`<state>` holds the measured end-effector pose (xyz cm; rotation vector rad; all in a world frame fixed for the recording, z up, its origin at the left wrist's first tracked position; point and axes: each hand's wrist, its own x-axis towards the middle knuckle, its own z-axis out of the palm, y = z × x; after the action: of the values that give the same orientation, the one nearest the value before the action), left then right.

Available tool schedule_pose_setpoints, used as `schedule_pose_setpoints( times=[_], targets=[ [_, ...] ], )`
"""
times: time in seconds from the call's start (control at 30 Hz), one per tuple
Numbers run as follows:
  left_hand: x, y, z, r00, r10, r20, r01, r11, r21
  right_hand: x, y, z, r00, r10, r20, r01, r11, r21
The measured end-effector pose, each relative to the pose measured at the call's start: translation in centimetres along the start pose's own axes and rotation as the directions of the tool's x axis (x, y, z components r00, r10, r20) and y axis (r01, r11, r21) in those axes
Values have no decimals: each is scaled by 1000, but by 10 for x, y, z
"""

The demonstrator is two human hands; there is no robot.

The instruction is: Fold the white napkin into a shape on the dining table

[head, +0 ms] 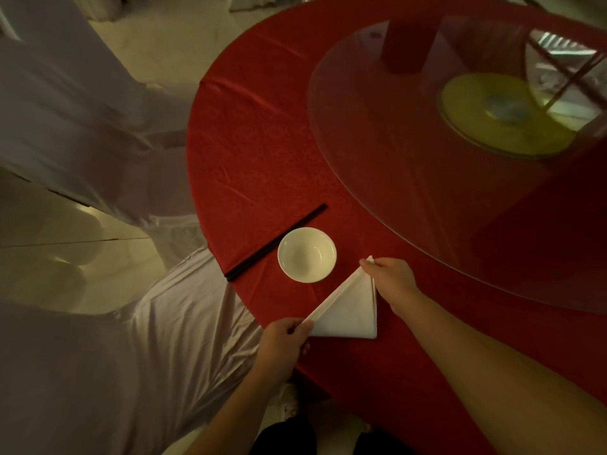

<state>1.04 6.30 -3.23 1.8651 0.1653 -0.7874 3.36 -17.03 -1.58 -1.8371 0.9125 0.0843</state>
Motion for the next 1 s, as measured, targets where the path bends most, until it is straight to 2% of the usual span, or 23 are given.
schedule_pose_setpoints(
  times=[0.1, 0.2, 0.33, 0.63, 0.77, 0.87, 1.0],
  targets=[
    [4, 0, 0, 996, 88, -24, -83, 986, 142, 7, 0, 8, 998, -20, -60, 14, 995, -96],
    [5, -2, 4, 969, 224, -107, -177, 926, 333, 13, 1, 15, 993, -30, -115, 6, 979, -202],
    [11, -6, 6, 970, 188, -154, -142, 952, 270, 19, 1, 23, 983, -79, -167, 17, 938, -345],
    [13, -12, 8, 957, 135, -255, -112, 988, 103, 24, 8, 23, 975, -91, -204, 21, 946, -322],
    [12, -14, 7, 952, 164, -258, -133, 982, 134, 22, 5, 23, 978, -65, -200, -3, 948, -319],
    [11, -13, 7, 954, 173, -246, -142, 980, 138, 12, -2, 17, 963, -61, -261, -14, 961, -276],
    [5, -8, 8, 948, 182, -260, -150, 979, 141, -10, -2, -1, 952, -101, -289, 27, 968, -248]
  ],
)
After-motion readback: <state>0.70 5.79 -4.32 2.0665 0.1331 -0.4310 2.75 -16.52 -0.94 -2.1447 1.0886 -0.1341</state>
